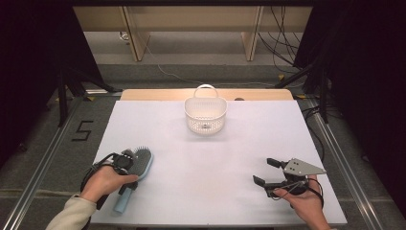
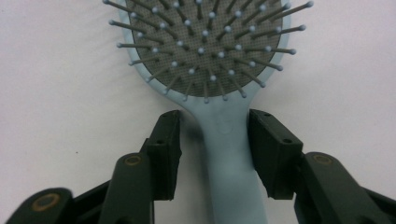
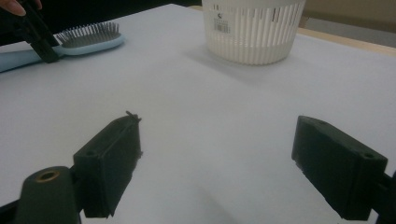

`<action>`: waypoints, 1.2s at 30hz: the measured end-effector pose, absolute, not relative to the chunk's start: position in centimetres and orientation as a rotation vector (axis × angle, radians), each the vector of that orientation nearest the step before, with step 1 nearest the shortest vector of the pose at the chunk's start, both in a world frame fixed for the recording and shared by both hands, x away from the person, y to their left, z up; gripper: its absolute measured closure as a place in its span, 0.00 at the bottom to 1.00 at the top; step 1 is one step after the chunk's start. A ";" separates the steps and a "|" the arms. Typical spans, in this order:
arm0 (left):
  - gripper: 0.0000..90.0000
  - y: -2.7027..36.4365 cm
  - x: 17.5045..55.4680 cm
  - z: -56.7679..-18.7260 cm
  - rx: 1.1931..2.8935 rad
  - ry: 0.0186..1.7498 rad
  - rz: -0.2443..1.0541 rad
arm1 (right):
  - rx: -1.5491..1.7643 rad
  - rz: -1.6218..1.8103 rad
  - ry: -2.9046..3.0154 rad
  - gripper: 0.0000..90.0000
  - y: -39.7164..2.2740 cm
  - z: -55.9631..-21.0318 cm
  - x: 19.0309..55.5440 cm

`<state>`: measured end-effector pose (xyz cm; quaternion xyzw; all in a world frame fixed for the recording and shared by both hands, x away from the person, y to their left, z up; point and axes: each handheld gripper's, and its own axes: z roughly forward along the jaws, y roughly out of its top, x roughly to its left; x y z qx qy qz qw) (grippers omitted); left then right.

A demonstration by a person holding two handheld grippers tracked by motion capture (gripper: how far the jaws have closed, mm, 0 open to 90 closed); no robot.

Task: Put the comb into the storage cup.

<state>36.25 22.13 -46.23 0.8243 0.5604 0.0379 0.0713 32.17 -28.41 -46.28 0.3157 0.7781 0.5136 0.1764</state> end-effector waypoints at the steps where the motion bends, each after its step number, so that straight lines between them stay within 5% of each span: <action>1: 0.63 22.1 36.3 -46.2 2.478 1.685 0.114 | 0.894 1.456 2.202 0.18 -28.4 -46.3 32.2; 36: 0.74 21.8 36.7 -46.2 2.462 1.761 0.082 | 0.887 1.458 2.211 0.18 -28.3 -46.3 32.2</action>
